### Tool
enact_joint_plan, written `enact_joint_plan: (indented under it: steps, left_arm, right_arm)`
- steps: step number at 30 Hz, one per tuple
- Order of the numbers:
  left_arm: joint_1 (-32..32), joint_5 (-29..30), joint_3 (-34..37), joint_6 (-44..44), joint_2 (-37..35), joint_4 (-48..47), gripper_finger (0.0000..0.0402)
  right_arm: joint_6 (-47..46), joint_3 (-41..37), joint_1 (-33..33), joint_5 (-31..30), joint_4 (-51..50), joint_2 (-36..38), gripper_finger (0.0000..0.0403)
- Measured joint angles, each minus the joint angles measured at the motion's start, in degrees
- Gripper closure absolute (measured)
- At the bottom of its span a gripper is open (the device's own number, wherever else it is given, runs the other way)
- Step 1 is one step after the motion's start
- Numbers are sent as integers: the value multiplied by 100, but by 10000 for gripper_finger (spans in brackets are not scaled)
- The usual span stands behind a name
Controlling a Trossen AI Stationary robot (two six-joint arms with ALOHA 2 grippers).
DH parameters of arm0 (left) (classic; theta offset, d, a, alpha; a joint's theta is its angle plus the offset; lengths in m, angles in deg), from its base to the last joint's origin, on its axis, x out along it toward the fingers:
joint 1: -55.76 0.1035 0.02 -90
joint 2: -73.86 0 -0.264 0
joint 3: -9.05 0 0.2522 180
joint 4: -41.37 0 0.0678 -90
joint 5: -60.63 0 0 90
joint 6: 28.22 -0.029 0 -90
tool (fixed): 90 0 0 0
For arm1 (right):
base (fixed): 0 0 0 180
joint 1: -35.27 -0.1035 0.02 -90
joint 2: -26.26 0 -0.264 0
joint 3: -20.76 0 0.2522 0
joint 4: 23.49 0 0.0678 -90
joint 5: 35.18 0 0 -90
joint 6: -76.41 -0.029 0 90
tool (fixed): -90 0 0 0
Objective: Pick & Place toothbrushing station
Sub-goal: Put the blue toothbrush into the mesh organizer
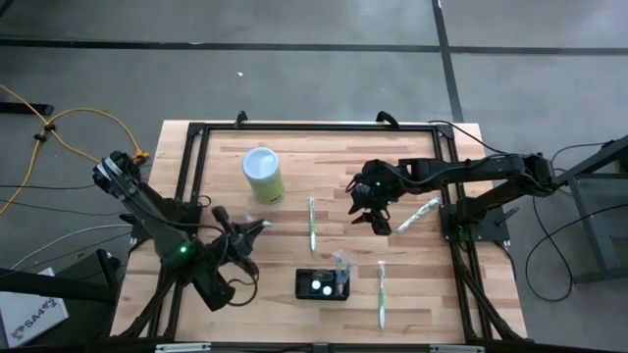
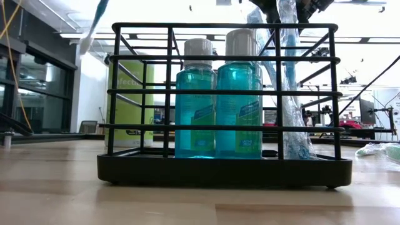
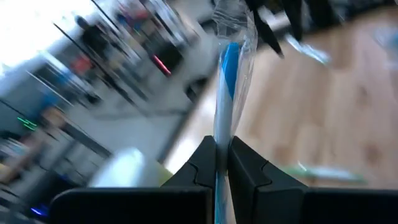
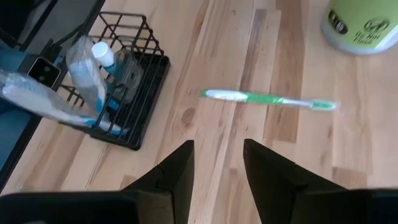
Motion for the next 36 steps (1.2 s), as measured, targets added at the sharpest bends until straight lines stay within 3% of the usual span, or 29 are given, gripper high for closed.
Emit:
enact_joint_plan:
  steps: [4,9,12,16,20,32,36]
  left_arm:
    - [-48,758,0,-672,0,717,392]
    - [115,762,0,-2207,0,2325,392]
    - [363,-14,0,-3757,4,3814,392]
    - [771,-1859,0,-5871,24,5808,392]
    - [1054,-2793,0,-7215,26,6744,392]
    - [1953,-5278,0,-9211,28,6358,392]
    - [1931,-5646,0,-10084,28,6067,392]
  right_arm:
    - [123,-2,0,-98,257,0,272]
    - [175,-2,0,-133,642,0,272]
    - [231,-2,0,-132,780,0,272]
    - [238,-2,0,-133,815,0,272]
    - [230,-2,-1,-133,782,0,272]
    - [-131,-7,0,91,986,106,272]
    - [-363,-9,13,308,1068,267,272]
